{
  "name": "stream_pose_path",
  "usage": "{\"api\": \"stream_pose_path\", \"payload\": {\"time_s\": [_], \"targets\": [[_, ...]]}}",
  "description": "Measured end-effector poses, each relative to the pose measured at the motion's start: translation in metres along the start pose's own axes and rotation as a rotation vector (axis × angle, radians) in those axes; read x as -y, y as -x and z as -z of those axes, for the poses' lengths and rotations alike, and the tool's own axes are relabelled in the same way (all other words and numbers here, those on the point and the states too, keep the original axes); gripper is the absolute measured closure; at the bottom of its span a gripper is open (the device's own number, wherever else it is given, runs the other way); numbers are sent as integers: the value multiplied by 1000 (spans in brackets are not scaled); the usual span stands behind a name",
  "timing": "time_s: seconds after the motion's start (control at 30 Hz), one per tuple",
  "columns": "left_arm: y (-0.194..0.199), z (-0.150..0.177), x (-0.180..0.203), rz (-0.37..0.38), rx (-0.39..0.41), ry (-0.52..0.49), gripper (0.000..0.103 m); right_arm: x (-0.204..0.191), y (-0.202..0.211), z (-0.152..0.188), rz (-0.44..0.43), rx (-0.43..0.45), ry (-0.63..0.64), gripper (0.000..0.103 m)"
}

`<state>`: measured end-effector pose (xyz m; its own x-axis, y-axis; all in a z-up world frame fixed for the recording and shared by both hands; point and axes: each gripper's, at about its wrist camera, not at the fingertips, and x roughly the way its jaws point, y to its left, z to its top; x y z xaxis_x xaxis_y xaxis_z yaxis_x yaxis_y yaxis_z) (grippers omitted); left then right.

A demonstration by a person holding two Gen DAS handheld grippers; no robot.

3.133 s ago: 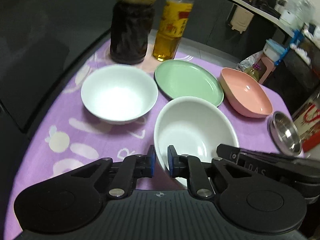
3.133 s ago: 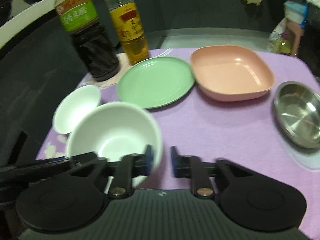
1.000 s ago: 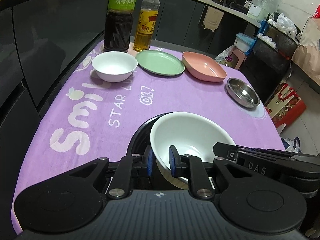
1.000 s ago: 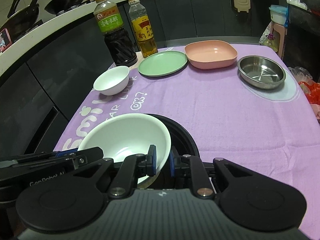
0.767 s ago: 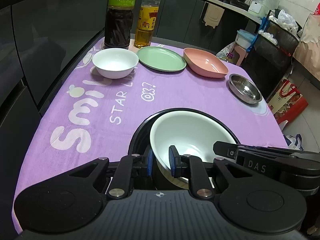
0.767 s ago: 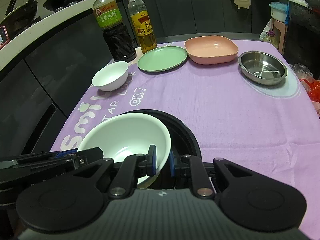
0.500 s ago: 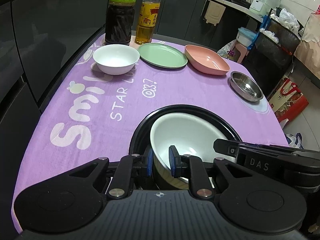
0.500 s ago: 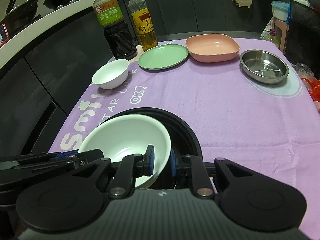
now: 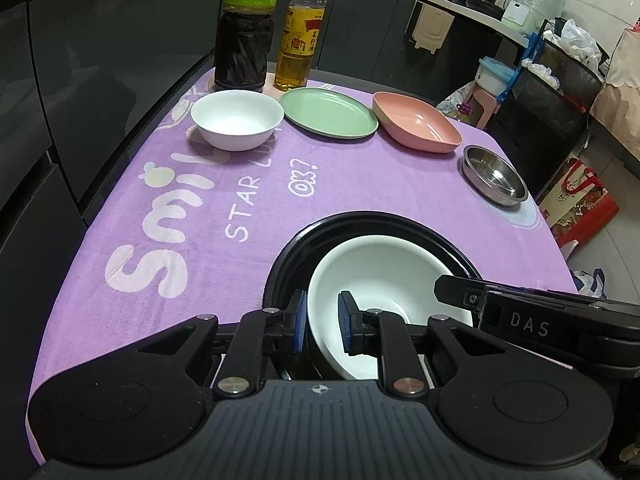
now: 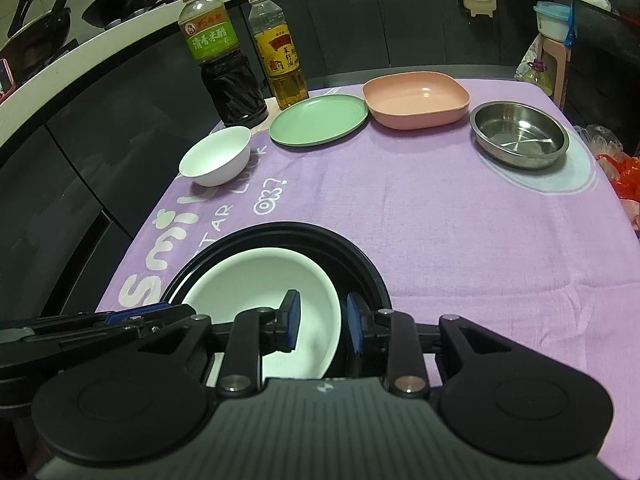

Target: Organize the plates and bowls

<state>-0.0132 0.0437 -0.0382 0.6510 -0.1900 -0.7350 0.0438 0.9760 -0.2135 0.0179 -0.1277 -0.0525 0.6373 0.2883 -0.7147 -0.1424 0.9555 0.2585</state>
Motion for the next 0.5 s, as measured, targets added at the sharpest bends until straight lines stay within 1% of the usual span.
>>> {"api": "stream_pose_path", "payload": {"time_s": [0.2,0.5], "targets": [[3,-1,-1,1,13,0,88,0,0,0,1,1,-1,74],[11,-9,-5,-2,51,11,86,2,7,-6,11,22,3,73]]}}
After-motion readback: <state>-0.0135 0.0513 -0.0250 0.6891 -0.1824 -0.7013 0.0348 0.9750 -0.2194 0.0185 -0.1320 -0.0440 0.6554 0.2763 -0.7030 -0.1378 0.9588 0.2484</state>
